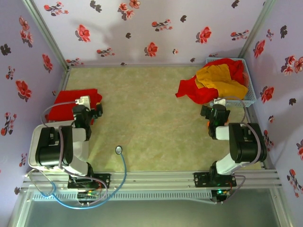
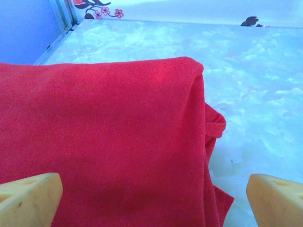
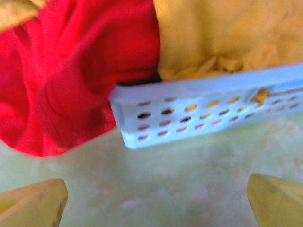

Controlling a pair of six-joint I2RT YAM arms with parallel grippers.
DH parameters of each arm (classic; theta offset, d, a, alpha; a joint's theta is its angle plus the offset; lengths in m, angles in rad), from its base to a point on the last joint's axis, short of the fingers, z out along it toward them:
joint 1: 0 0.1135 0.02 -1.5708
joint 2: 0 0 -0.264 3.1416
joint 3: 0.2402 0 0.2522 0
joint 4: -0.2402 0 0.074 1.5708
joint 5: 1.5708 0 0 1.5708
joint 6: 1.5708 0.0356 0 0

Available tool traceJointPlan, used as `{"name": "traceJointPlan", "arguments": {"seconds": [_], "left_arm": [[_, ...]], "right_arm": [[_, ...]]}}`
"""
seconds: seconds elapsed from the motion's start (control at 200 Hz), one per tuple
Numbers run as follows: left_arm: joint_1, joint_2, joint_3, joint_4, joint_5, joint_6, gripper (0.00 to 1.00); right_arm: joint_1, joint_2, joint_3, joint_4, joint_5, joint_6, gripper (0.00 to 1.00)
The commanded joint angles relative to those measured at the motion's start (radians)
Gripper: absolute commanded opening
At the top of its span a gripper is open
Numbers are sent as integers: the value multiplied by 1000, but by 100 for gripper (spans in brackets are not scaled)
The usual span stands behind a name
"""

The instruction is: Fold and stack the t-shirts

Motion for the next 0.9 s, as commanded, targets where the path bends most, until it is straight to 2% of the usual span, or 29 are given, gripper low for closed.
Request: {"name": "traceJointPlan", "arguments": {"seconds": [0.0, 0.07, 0.15, 0.24, 0.895], "left_arm": [[-5, 17, -8, 54, -2, 5, 100], [-7, 17, -8, 55, -2, 6, 100], [-11, 16, -9, 58, -3, 11, 100], [-15, 18, -3, 44, 2, 11, 100], [-16, 17, -3, 46, 0, 11, 100]], "right_arm": [[3, -11, -3, 79, -26, 50, 99], [6, 14, -26, 170, -23, 39, 99], [6, -8, -7, 95, -29, 41, 99], [6, 6, -17, 143, -33, 35, 99], [6, 7, 4, 98, -79, 22, 99]]}}
